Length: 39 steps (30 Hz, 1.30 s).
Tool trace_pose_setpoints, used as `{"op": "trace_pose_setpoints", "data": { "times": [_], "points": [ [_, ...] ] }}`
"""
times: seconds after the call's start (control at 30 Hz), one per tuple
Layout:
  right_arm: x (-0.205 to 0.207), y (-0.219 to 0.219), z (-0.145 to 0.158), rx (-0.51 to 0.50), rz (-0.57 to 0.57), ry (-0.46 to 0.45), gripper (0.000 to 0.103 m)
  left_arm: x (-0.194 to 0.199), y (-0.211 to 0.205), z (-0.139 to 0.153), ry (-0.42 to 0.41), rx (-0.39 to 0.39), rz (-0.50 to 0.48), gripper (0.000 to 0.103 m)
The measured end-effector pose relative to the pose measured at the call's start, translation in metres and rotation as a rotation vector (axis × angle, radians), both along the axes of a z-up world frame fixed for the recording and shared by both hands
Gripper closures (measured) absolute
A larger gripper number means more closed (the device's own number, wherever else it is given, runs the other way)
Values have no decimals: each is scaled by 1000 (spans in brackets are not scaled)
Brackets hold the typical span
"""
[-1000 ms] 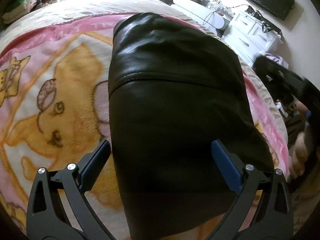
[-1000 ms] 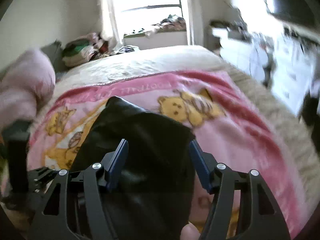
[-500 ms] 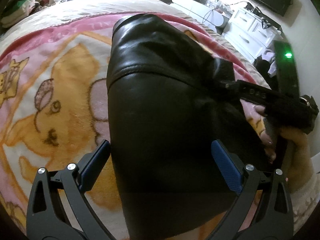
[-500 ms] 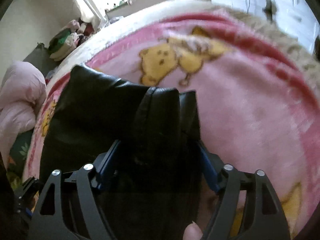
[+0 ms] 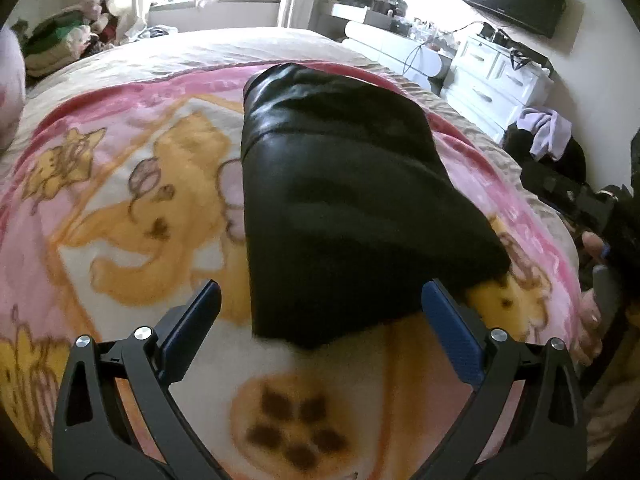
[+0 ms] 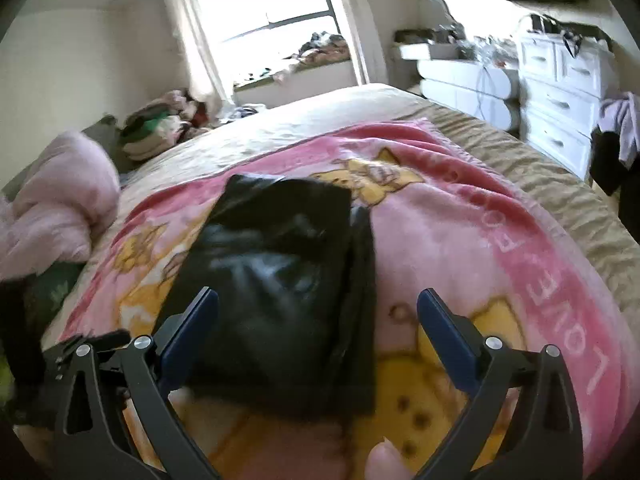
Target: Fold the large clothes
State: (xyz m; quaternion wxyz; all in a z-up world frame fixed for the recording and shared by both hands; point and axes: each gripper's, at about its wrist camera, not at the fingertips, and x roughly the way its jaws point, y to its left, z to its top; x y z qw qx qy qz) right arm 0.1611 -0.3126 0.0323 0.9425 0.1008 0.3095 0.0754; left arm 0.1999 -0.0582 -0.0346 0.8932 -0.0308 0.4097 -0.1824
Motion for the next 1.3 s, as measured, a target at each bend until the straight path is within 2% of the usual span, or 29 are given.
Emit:
{"op": "trace_pose_setpoints", "data": {
  "times": [0.2,0.3,0.5,1.07,1.3],
  "points": [
    [-64,24,-15,-80,-3,-52,4,-43,10,-6,-50,10,41,9],
    [-81,32,-27,-94,9,-42,4,-58,13,-9,-72,14,55,9],
    [-103,43,-30,-135,1,-68,4,-75,19,-13,-89,-17,77,9],
    [-113,41,-35,-142,-7,-55,4,-89,22,-9,-101,-11,71,9],
    [-111,43,-38,-156,-3,-50,4,-87,24,-10,-79,-25,81,9]
  ]
}}
